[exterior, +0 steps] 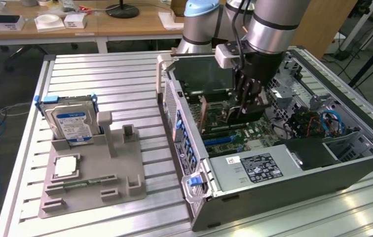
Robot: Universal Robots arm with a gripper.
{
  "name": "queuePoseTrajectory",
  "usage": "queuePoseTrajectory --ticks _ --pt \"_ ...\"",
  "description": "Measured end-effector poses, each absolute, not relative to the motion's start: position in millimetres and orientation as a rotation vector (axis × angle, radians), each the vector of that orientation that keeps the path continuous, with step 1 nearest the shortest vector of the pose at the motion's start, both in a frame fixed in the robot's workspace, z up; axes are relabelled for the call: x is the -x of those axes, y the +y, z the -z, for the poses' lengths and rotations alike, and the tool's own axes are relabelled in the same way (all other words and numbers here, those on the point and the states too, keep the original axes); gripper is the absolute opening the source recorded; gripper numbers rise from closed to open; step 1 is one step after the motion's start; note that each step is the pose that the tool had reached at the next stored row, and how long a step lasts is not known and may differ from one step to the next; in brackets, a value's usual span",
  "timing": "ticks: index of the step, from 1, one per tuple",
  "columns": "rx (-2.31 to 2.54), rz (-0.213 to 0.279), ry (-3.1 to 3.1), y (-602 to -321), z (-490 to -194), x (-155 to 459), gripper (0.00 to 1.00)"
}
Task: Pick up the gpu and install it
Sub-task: 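Insert the gpu into the slot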
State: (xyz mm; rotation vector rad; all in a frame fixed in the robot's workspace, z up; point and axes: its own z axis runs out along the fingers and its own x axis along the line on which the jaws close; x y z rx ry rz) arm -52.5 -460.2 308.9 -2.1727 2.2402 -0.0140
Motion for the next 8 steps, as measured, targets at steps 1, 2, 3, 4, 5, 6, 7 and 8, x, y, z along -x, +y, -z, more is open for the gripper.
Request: queuePoseTrajectory --ticks 1,2,3,4,5,6,7,8 --pt "2.173 0.014 2.24 -460.0 -306.9 52.5 0.26" --pt "2.173 0.014 2.24 -459.8 -305.1 52.5 0.26" --pt "2.173 0.014 2.24 -459.7 -303.3 52.5 0.26" --pt "2.173 0.014 2.24 -459.5 -301.5 52.5 0.26" --pt "2.173 0.014 2.24 -459.3 -299.7 52.5 0.26" --pt "2.173 0.014 2.24 -459.1 -298.0 52.5 0.26" --pt "2.172 0.014 2.24 -459.0 -296.0 52.7 0.26" --pt "2.172 0.014 2.241 -459.0 -294.2 53.2 0.26"
